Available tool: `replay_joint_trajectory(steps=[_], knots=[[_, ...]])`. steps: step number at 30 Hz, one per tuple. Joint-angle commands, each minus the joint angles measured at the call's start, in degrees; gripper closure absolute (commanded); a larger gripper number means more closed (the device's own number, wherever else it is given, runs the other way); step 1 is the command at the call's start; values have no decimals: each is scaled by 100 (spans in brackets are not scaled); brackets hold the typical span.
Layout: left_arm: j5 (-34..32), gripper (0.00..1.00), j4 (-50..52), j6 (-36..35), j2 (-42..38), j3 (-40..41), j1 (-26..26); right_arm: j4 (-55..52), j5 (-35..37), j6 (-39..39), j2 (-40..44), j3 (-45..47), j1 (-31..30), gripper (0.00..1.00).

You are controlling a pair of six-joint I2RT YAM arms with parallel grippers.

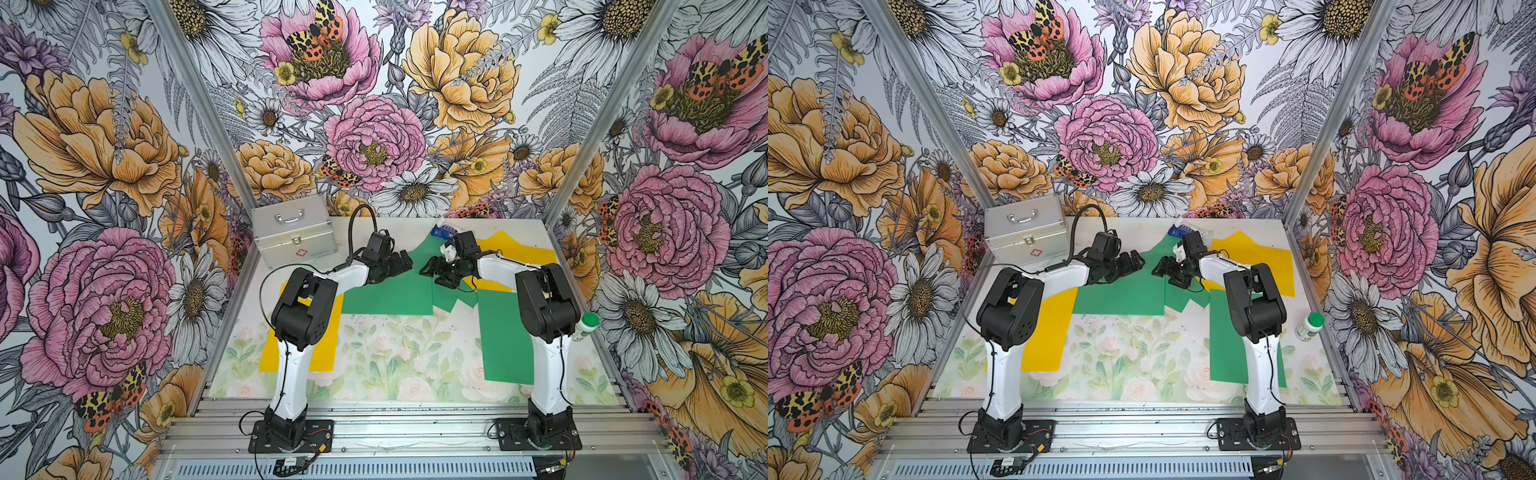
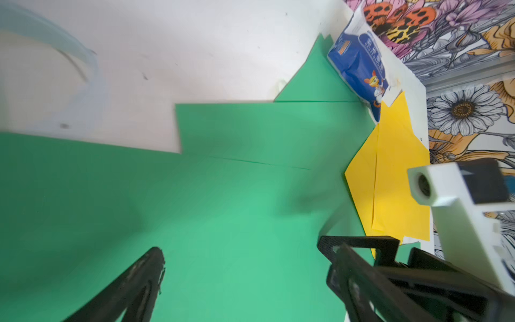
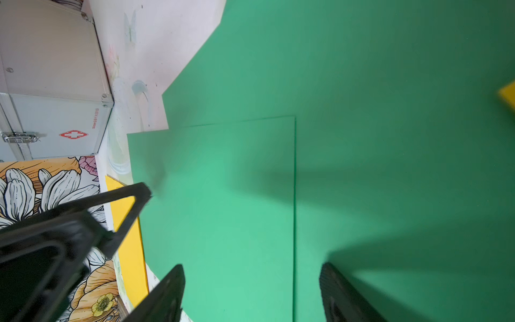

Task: Sort the scattered colored papers by color
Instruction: Pick up the colored paper.

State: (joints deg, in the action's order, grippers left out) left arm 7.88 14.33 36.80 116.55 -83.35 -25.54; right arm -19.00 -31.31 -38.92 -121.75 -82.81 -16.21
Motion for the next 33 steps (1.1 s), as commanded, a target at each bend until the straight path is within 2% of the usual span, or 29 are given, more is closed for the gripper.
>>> replay_joint_trajectory(steps=[1, 8, 12, 16, 22, 33], knots=[[-725, 2, 708, -579, -636, 112, 250, -439, 427, 101, -191, 169, -20, 21], [-1074, 2, 881, -664, -1017, 945, 827, -447, 214, 162, -119, 151, -66, 21], [-1089, 2, 868, -674, -884, 1107, 1111, -446, 152, 165, -90, 162, -149, 21], [-1219, 2, 861, -700, -655, 1001, 1139, -455, 142, 148, -84, 215, -266, 21], [-1075, 2, 835, -701, -105, 600, 1174, -438, 197, 99, -68, 400, -429, 21], [-381, 2, 498, -438, 330, 495, 1094, -358, -12, -56, -331, 334, -594, 21]])
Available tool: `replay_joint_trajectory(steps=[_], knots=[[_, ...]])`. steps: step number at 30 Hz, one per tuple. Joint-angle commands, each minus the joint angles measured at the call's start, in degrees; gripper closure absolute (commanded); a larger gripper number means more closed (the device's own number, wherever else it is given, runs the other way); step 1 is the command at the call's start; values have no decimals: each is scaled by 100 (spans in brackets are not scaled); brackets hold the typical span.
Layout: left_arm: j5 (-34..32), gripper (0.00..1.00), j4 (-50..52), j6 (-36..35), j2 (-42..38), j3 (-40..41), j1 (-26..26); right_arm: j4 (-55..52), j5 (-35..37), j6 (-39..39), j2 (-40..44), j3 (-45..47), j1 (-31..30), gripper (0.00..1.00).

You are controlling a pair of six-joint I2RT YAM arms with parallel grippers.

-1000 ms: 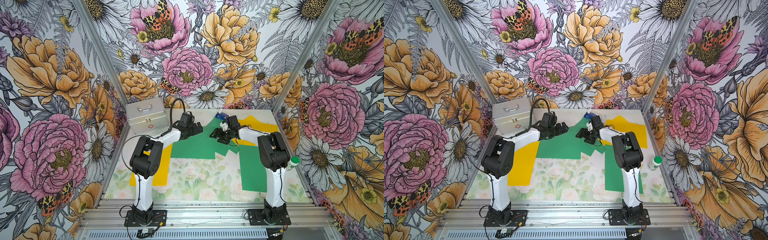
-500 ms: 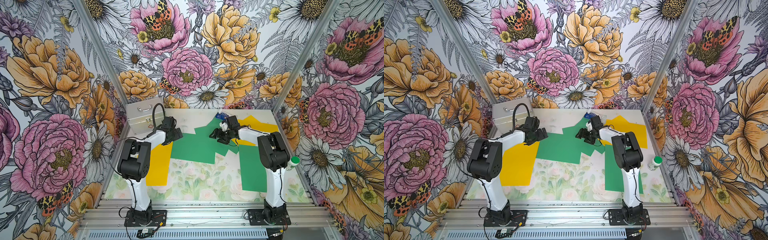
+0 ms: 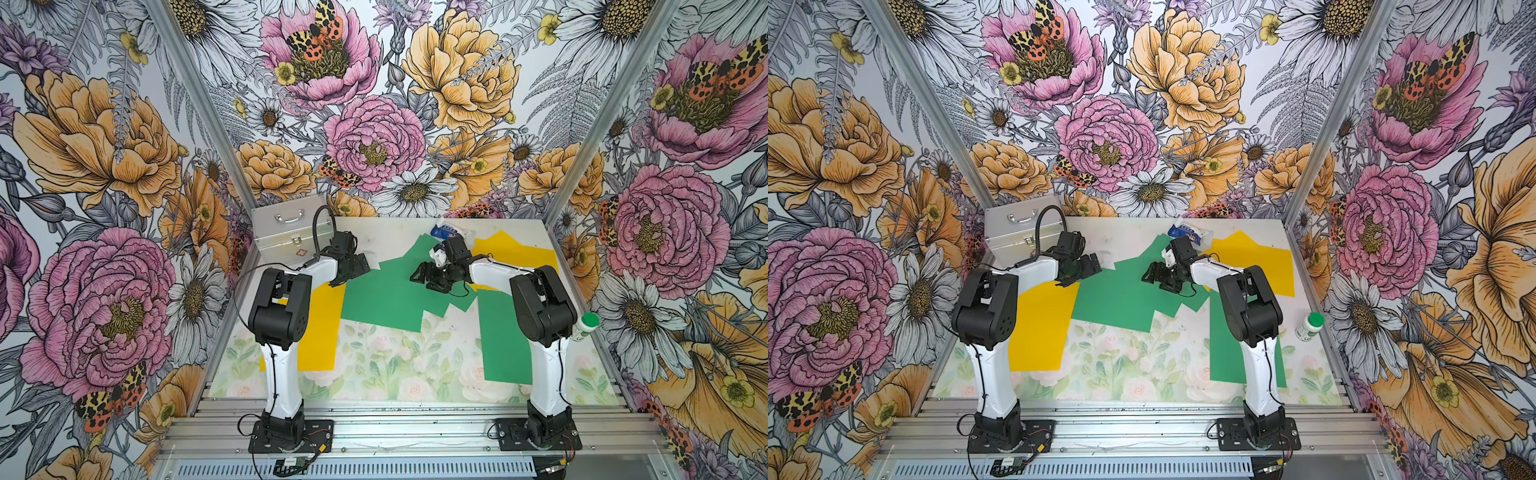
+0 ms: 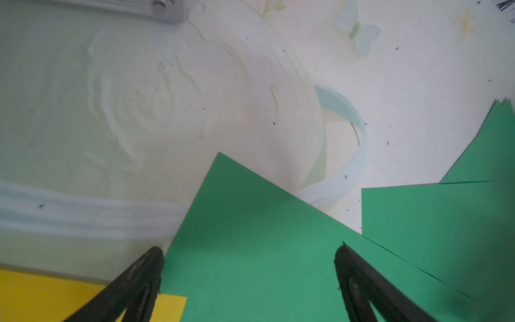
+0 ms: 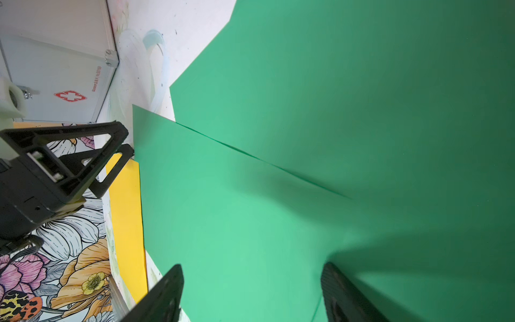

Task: Sort the scattered colored papers by color
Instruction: Pick up the colored paper.

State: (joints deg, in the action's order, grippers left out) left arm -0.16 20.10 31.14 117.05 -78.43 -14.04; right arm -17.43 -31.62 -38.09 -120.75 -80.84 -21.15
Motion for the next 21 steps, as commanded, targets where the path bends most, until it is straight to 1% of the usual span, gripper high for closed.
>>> replay_joint_trajectory(steps=[1, 6, 8, 11, 13, 15, 18, 21], knots=[[473, 2, -118, 145, 308, 12, -80, -503, 7, -167, -472, 107, -106, 21], [913, 2, -407, 358, 547, 39, -168, -502, -70, -252, -649, -147, -243, 21], [981, 2, -467, 417, 608, 33, -228, -503, -104, -260, -700, -204, -283, 24], [990, 2, -489, 437, 609, 23, -304, -497, -86, -235, -656, -196, -277, 36], [1026, 2, -489, 441, 592, 12, -314, -498, -82, -219, -589, -173, -245, 47], [1044, 2, -483, 437, 563, -5, -309, -505, -90, -189, -478, -153, -202, 61], [1079, 2, -484, 439, 507, -31, -291, -505, -135, -161, -284, -152, -147, 67], [1186, 2, -472, 446, 397, -82, -262, -494, -267, -171, -52, -160, -96, 69]])
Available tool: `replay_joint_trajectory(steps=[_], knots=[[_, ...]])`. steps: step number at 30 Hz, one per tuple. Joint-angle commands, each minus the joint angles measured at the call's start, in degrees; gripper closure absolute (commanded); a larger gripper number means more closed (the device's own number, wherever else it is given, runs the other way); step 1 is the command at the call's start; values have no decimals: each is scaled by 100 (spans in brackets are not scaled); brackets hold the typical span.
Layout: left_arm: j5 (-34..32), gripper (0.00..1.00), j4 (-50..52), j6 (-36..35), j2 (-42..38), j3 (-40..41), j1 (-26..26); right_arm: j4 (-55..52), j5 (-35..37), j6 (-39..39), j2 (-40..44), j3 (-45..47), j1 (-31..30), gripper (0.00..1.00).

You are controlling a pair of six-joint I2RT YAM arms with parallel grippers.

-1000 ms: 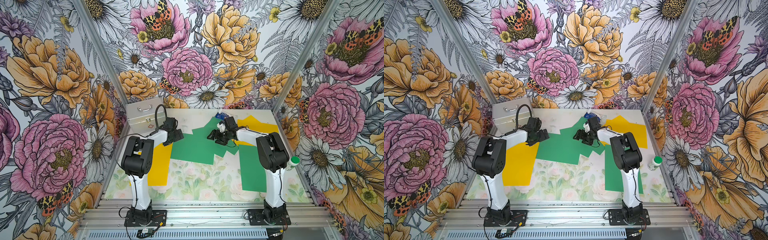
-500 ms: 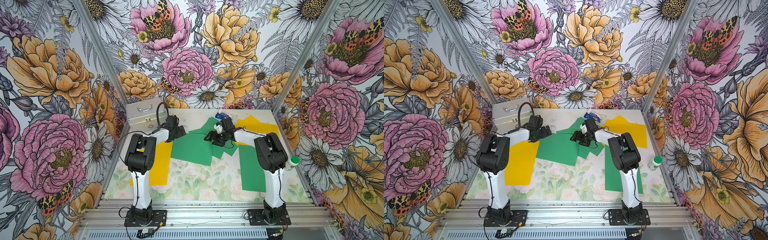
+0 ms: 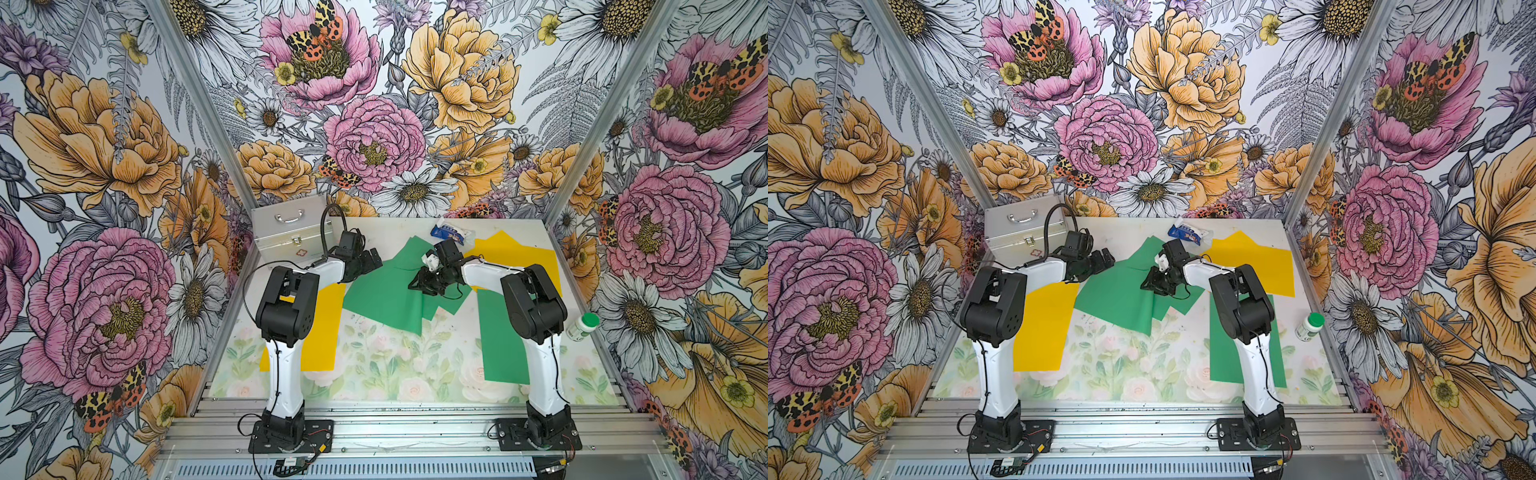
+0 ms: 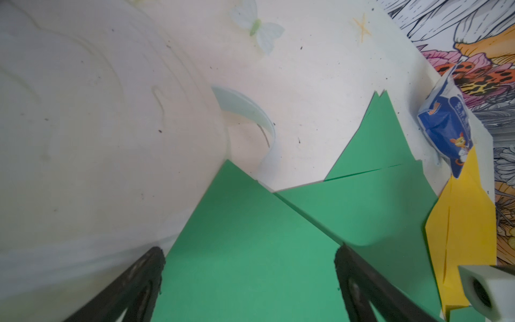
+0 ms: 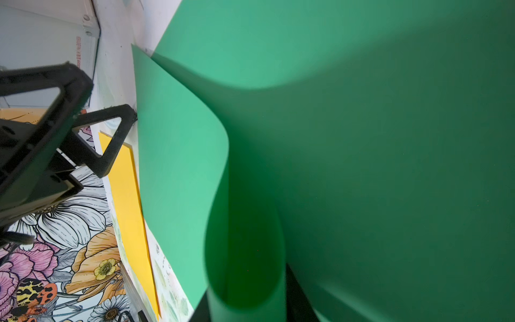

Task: Sort the scattered colored papers by color
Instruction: Pick up the colored paper.

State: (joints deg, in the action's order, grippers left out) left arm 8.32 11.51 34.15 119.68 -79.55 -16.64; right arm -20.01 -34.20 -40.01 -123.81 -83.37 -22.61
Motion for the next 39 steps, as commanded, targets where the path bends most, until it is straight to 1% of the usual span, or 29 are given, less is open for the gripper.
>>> replay_joint_trajectory(steps=[1, 6, 8, 10, 11, 12, 14, 16, 19, 21, 22, 26, 30, 34, 36, 39], knots=[[391, 2, 383, 153, 75, 18, 24, -240, -50, 28, 329, 87, 69, 69], [513, 2, 387, 262, -788, 181, 94, -115, -188, -36, 830, 67, 185, 71], [500, 2, 387, 338, -1186, 307, 97, -45, -255, -98, 945, 46, 233, 74], [478, 2, 388, 410, -1481, 460, 75, 20, -298, -166, 1007, 16, 264, 74], [493, 2, 384, 493, -1844, 555, 61, 43, -294, -192, 1031, 4, 281, 74], [489, 2, 387, 594, -2030, 693, 35, 78, -287, -226, 1042, 11, 291, 75], [479, 2, 308, 909, -2362, 1045, -63, 168, -263, -315, 1080, 19, 297, 75], [544, 2, -11, 1275, -2664, 1534, -247, 320, -208, -433, 1132, 61, 331, 76], [719, 2, -809, 2076, -3013, 2405, -498, 611, -97, -606, 1222, 136, 378, 77], [690, 2, -1391, 2568, -3154, 2963, -664, 749, -54, -702, 1253, 131, 406, 78], [675, 2, -1553, 2665, -3192, 3108, -750, 784, -31, -719, 1254, 115, 409, 78], [462, 2, -1765, 2902, -3429, 3453, -1102, 912, 61, -785, 1306, 126, 429, 79], [435, 2, -1945, 3200, -3589, 3585, -1335, 1140, 149, -917, 1384, 276, 455, 79], [348, 2, -2331, 3641, -3538, 3823, -1429, 1329, 133, -1062, 1442, 424, 462, 79], [348, 2, -2816, 3919, -3434, 4024, -1438, 1456, 148, -1138, 1491, 526, 467, 80], [521, 2, -3542, 4294, -3173, 4184, -1446, 1690, 150, -1260, 1564, 685, 491, 80]])
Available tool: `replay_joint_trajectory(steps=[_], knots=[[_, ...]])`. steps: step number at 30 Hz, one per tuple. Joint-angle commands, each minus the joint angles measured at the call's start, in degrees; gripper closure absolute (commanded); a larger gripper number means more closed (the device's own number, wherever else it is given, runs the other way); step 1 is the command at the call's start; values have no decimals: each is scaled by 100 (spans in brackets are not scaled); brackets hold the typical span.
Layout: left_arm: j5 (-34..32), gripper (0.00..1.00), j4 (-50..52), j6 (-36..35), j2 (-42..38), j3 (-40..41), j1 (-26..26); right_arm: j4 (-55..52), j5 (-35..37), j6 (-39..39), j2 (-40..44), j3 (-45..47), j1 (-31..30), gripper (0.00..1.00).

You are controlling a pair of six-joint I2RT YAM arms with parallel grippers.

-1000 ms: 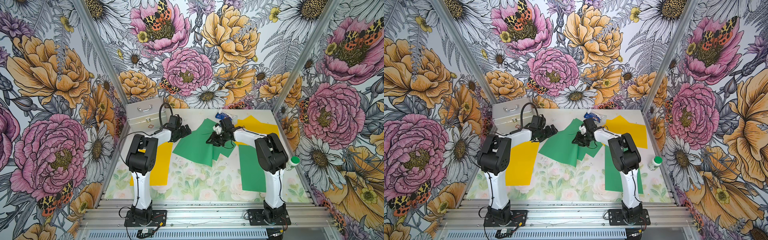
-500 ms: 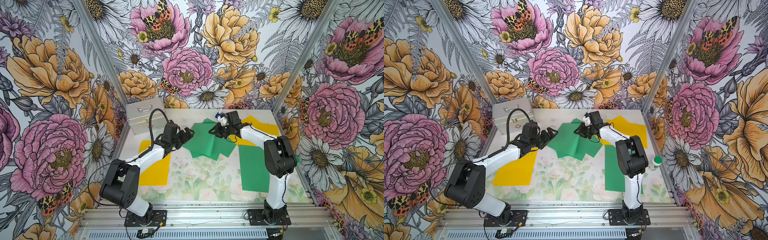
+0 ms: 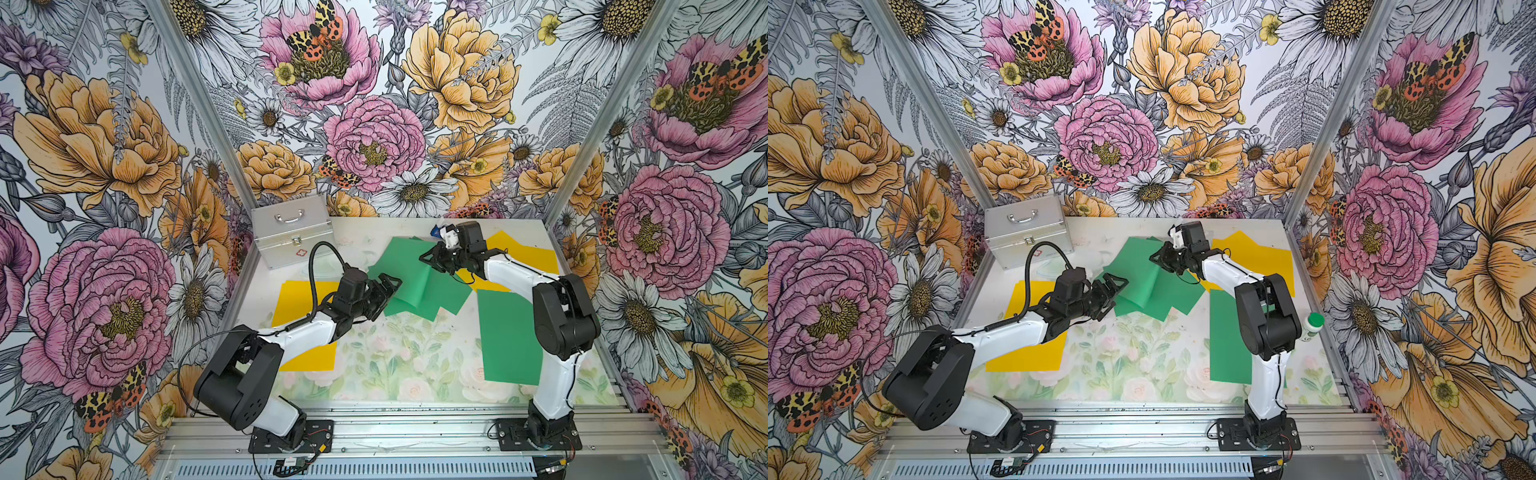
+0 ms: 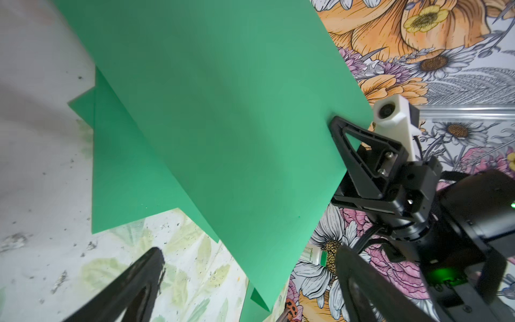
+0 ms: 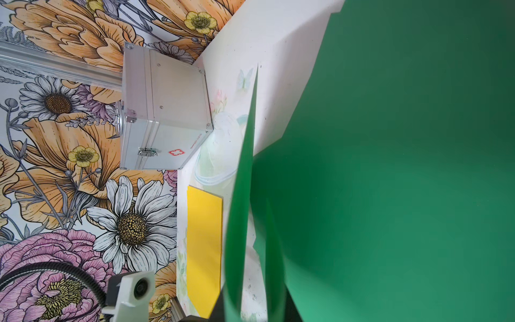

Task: Sort the scattered colored papers by color
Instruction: Pick up the colored paper.

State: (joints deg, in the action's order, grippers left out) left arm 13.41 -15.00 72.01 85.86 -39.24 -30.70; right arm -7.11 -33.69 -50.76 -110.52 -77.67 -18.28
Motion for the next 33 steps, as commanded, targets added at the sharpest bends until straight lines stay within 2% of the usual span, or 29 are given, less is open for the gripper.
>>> replay_joint_trajectory(steps=[1, 10, 16, 20, 22, 29, 33], knots=[[84, 2, -1015, 598, 312, 142, -45, 513, 76, -250, 258, 166, 61, 80], [138, 2, -1705, 858, 833, 24, -158, 670, 108, -348, 370, 334, 77, 82], [401, 2, -3117, 1454, 1635, -76, -195, 738, 109, -386, 460, 458, 86, 81], [176, 3, -4801, 2003, 2387, 135, -195, 738, 170, -364, 513, 540, 96, 81], [73, 8, -5155, 2134, 2567, 180, -190, 737, 184, -358, 520, 590, 116, 81], [-97, 32, -5093, 2035, 2587, 231, -148, 753, 238, -312, 575, 778, 175, 81], [-107, 50, -5248, 2097, 2661, 268, -86, 773, 263, -308, 576, 874, 202, 82]])
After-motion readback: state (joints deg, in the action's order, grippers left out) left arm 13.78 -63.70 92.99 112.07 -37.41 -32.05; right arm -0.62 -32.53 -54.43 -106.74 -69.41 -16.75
